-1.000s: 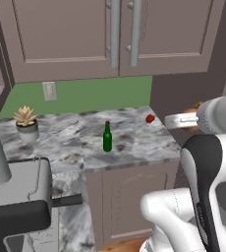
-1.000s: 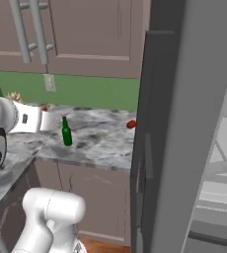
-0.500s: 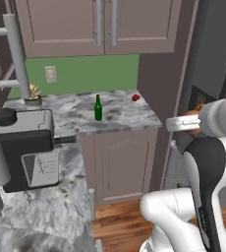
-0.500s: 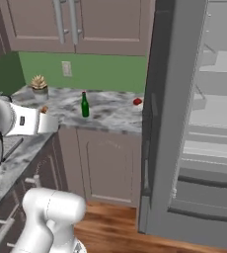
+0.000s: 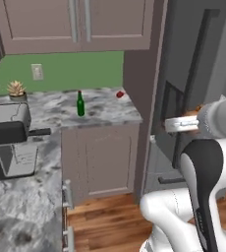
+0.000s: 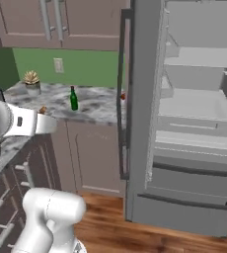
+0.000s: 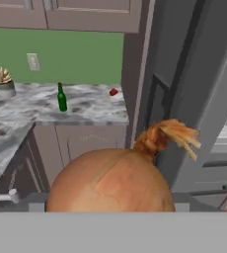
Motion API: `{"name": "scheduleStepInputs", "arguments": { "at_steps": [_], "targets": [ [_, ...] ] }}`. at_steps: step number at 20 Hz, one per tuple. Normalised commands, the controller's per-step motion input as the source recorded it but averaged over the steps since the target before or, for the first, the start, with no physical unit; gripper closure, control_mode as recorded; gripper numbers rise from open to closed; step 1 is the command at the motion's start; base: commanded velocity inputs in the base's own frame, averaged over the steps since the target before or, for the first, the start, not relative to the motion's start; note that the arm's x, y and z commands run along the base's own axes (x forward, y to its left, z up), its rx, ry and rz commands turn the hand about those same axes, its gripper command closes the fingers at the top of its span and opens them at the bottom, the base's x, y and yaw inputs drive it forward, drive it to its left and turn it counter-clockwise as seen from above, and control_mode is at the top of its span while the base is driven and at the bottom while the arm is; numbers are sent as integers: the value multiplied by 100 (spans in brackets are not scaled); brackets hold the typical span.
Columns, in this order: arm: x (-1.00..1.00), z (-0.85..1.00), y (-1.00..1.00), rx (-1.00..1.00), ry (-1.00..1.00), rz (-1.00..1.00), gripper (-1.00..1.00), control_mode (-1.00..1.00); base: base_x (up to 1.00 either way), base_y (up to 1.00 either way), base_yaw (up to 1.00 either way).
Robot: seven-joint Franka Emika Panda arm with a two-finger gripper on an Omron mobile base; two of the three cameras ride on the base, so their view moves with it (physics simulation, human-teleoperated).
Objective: Place the beer on the top shelf of the fridge to keep it out of children's reach, and place the onion and bell pepper on lower shelves for easy access.
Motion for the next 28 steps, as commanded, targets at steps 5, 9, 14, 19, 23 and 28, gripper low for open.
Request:
{"name": "scheduleStepInputs", "arguments": {
  "at_steps": [5, 9, 14, 19, 23, 28],
  "targets": [
    [0, 0, 0, 0, 0, 0, 100, 100, 0, -99, 0],
    [0, 0, 0, 0, 0, 0, 100, 100, 1, -100, 0],
    [0, 0, 0, 0, 0, 0, 100, 100, 10, -98, -1],
    [0, 0, 0, 0, 0, 0, 100, 100, 17, -74, 0],
    [0, 0, 0, 0, 0, 0, 100, 100, 28, -25, 0],
    [0, 0, 0, 0, 0, 0, 100, 100, 55, -2, 0]
  ]
}}
